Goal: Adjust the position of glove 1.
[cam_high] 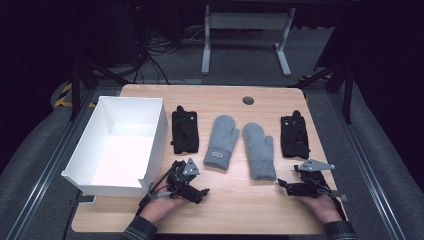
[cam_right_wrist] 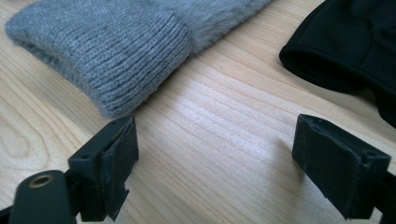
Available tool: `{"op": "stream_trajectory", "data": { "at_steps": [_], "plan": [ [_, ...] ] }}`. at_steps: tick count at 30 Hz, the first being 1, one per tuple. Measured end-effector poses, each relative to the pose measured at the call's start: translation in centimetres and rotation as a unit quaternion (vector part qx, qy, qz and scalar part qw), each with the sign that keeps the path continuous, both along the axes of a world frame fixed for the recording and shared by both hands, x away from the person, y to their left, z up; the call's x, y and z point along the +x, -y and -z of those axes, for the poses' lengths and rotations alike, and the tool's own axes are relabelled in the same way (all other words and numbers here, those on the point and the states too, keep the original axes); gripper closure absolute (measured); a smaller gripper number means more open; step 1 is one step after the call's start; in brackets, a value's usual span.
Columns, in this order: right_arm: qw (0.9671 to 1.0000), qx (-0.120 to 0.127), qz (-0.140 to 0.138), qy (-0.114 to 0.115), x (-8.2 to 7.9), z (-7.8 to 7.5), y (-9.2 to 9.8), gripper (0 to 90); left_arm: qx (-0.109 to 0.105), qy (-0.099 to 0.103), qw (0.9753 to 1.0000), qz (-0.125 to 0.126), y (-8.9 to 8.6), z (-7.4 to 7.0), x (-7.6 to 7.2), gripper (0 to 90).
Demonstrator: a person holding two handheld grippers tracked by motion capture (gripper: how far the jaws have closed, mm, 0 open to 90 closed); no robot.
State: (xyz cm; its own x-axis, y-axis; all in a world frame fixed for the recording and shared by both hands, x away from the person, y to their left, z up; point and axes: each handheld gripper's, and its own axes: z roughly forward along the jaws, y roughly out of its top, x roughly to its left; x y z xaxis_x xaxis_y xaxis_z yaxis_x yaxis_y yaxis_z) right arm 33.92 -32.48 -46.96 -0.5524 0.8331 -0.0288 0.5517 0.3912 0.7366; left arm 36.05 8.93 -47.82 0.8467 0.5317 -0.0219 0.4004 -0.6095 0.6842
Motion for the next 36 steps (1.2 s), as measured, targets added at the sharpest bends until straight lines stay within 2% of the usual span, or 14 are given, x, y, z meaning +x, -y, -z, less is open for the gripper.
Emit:
{"op": "stream_trajectory", "data": {
  "at_steps": [8, 10, 14, 15, 17, 19, 20, 21, 26, 36],
  "plan": [
    [1.0, 0.001, 0.0, 0.0, 0.0, 0.0, 0.1, 16.4, 0.0, 0.0, 1.0, 0.0, 0.0, 0.0, 0.0, 0.2],
    [1.0, 0.001, 0.002, -0.003, 0.0, -0.2, 0.3, 23.1, 0.0, 0.0, 1.0, 0.003, 0.0, 0.0, 0.1, 0.2],
    [1.0, 0.004, 0.008, -0.003, 0.0, -0.9, 0.7, 43.0, 0.0, 0.002, 1.0, 0.004, 0.0, 0.0, 0.1, 0.2],
    [1.0, 0.004, 0.008, -0.003, 0.0, -0.9, 0.7, 43.0, 0.0, 0.002, 1.0, 0.004, 0.0, 0.0, 0.1, 0.1],
    [0.9999, 0.011, 0.003, 0.002, 0.1, -1.5, 0.7, 54.6, 0.0, 0.001, 1.0, 0.006, -0.1, 0.0, 0.1, 0.2],
    [0.9999, 0.015, -0.003, 0.004, 0.2, -1.9, 0.6, 62.3, 0.0, 0.001, 1.0, 0.006, -0.1, 0.0, 0.1, 0.2],
    [0.9999, 0.015, -0.003, 0.004, 0.2, -1.9, 0.6, 62.3, 0.001, 0.001, 1.0, 0.006, -0.1, 0.0, 0.1, 0.2],
    [0.9998, 0.015, -0.014, 0.008, 0.4, -2.3, 0.3, 71.2, 0.0, 0.001, 1.0, 0.007, -0.1, 0.0, 0.1, 0.2],
    [0.999, 0.03, -0.033, 0.007, 0.9, -3.0, -0.2, 88.2, 0.001, 0.001, 1.0, 0.008, -0.2, 0.0, 0.1, 0.2],
    [0.996, 0.053, -0.072, 0.004, 2.1, -3.8, -1.9, 89.8, -0.002, 0.001, 0.9999, 0.011, -0.2, 0.0, 0.1, 0.1]
  ]
}}
